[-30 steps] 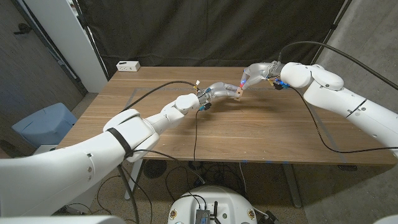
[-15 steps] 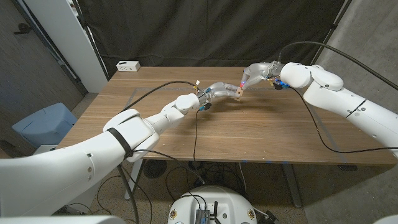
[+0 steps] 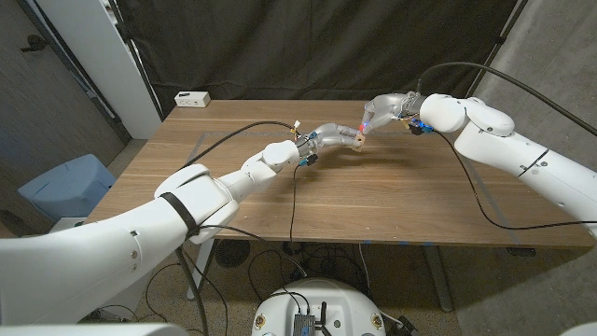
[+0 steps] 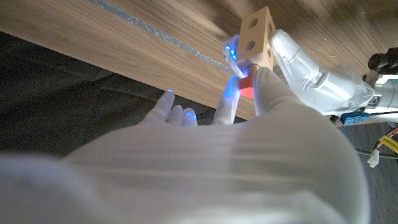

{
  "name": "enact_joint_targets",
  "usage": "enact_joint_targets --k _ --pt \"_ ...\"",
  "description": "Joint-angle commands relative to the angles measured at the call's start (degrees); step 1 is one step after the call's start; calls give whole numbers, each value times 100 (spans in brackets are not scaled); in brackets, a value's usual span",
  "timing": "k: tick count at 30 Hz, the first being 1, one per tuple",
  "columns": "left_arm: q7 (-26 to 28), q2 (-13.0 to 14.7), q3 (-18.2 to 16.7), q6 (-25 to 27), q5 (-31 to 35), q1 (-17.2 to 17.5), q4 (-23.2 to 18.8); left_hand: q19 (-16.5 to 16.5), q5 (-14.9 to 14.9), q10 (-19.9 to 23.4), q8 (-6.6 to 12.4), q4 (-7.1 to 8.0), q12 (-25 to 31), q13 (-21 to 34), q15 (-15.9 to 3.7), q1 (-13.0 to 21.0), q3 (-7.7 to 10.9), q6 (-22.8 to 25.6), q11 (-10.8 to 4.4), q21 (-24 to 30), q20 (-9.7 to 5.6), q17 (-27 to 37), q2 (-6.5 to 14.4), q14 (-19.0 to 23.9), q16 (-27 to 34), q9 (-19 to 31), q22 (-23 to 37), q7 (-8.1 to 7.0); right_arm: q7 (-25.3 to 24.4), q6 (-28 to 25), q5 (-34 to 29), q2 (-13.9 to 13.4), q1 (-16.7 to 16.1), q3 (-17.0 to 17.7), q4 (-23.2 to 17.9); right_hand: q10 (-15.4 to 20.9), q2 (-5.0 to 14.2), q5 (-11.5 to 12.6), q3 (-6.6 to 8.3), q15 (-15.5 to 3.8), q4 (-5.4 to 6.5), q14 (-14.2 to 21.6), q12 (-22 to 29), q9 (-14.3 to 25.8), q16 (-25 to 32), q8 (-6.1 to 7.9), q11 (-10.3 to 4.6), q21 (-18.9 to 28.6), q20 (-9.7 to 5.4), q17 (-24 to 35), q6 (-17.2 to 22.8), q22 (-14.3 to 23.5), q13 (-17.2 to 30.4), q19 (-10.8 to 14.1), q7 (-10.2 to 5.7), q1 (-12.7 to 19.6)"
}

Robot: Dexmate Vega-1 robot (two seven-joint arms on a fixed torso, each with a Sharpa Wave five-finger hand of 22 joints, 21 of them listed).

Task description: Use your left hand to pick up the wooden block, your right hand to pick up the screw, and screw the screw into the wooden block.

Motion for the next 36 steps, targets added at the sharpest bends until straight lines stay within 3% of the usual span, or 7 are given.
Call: enact_joint_targets --k 1,16,25,31,36 --pt "-27 1 -3 2 15 -1 4 22 24 4 39 41 13 13 -17 14 11 59 -6 16 2 8 43 20 17 21 32 -17 36 -38 -47 21 37 -43 -6 75 -35 -15 33 5 30 53 42 -5 41 35 4 42 -8 14 81 12 12 64 -3 37" --pt "-44 6 3 42 3 4 15 28 25 4 36 41 14 14 -11 17 13 56 -5 19 -2 9 48 13 14 21 32 3 151 -226 -344 23 88 -161 -87 387 -211 -49 -181 -64 176 242 104 -77 107 140 -37 68 -59 41 581 14 1 248 120 -431" --pt "-47 9 -7 45 -10 15 13 26 24 6 34 48 15 17 -6 9 10 53 -3 18 3 10 54 18 17 22 32 10 246 -389 -563 72 133 -251 -123 506 -249 -67 -367 -71 289 290 108 88 123 375 39 49 -62 63 868 17 -2 268 218 -805" --pt "-42 13 -15 40 -16 23 10 27 26 7 38 49 15 16 -14 10 13 64 -3 18 2 11 62 13 15 22 32 11 374 -426 -666 113 197 -323 -93 523 -303 -65 -476 -61 325 292 94 211 121 471 74 35 -66 72 848 20 -2 258 260 -986" --pt "-47 11 -14 45 -15 21 16 31 26 5 34 49 14 15 -15 9 12 56 -3 19 3 10 61 12 15 22 32 3 474 -440 -713 119 234 -346 -87 406 -334 -43 -679 -3 387 229 16 490 91 562 124 -3 -51 95 444 25 16 182 405 -1326"
